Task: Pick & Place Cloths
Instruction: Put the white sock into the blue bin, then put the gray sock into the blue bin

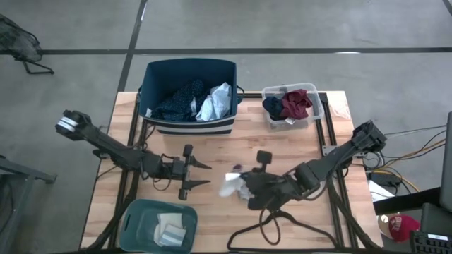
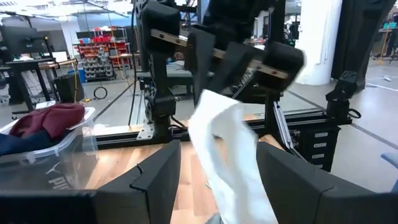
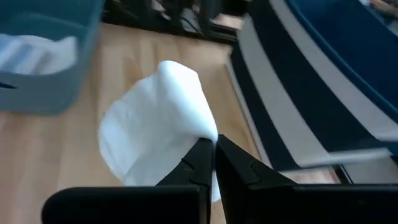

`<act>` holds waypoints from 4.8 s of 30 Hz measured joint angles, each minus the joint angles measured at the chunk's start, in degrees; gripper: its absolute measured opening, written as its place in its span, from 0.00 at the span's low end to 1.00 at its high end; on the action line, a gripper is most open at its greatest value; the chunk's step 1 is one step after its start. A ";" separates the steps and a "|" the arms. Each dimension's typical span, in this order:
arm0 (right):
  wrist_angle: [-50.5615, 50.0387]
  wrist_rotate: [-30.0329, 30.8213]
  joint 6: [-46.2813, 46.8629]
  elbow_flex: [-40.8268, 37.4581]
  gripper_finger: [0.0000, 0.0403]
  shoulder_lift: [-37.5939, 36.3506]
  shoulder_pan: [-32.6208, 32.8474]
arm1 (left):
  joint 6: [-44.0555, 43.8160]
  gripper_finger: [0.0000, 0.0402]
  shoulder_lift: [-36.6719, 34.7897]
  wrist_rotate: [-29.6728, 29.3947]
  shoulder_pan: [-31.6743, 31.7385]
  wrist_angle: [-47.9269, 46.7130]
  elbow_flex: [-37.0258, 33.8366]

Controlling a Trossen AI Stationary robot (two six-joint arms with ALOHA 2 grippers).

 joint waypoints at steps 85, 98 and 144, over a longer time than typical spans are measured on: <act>5.70 5.30 15.23 -16.59 0.45 3.50 -7.19 | -65.71 0.38 5.03 6.80 -29.03 -55.03 11.39; 19.22 -12.71 17.09 -27.20 0.53 3.56 -9.70 | -60.46 0.48 2.68 7.98 -29.03 -53.54 11.55; 39.11 -22.87 -6.36 -21.30 0.03 10.76 -10.11 | -19.63 0.48 3.68 -34.76 -20.62 -21.89 5.14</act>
